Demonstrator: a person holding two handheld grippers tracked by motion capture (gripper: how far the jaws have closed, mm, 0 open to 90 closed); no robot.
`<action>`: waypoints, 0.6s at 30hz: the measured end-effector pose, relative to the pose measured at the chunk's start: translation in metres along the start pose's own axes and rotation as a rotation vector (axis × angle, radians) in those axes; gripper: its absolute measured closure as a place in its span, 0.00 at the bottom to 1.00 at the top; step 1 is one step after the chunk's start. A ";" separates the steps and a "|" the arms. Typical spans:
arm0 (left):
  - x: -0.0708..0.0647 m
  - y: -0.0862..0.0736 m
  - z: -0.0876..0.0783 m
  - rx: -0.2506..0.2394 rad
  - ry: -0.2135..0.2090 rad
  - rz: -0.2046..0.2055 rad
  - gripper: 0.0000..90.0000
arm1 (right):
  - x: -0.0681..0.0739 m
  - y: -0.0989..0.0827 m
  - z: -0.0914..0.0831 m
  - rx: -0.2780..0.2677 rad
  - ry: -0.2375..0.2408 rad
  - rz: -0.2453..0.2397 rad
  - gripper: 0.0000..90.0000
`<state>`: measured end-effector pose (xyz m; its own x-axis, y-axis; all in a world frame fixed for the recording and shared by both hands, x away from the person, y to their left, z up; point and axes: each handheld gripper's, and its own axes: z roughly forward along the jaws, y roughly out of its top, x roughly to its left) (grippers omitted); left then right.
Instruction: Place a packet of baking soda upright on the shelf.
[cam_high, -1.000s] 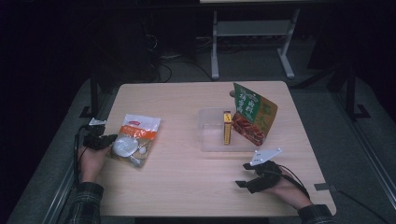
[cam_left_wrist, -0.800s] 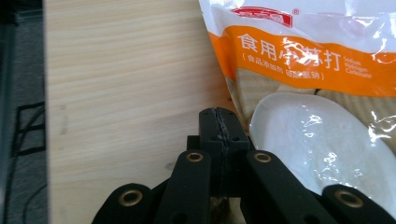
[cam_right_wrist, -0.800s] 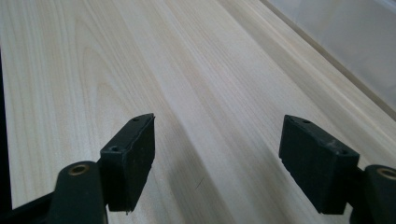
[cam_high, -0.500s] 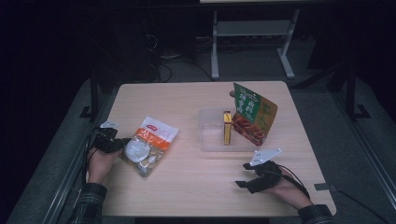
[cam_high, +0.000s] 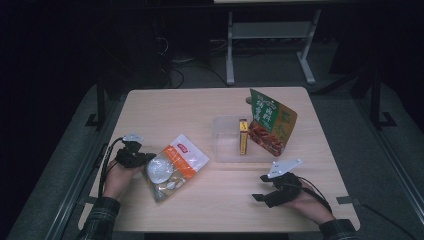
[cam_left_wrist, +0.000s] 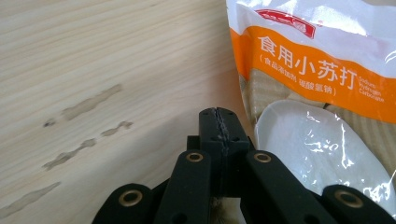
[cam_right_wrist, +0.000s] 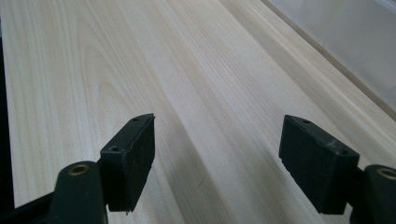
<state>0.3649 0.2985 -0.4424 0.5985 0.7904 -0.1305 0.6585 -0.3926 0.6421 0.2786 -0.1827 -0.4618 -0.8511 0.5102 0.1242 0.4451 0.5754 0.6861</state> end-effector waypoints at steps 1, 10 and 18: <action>0.000 0.001 -0.001 -0.008 0.003 0.003 1.00 | 0.000 0.000 0.000 0.000 0.000 0.001 0.29; 0.009 0.001 -0.025 -0.088 -0.073 0.010 0.78 | 0.000 0.000 -0.001 -0.004 0.000 -0.002 0.29; -0.004 0.007 -0.010 -0.023 -0.175 0.102 0.47 | 0.000 0.000 -0.001 -0.002 0.000 -0.004 0.29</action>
<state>0.3623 0.2977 -0.4300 0.7329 0.6525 -0.1926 0.5814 -0.4539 0.6752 0.2783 -0.1829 -0.4614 -0.8529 0.5078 0.1216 0.4413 0.5765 0.6877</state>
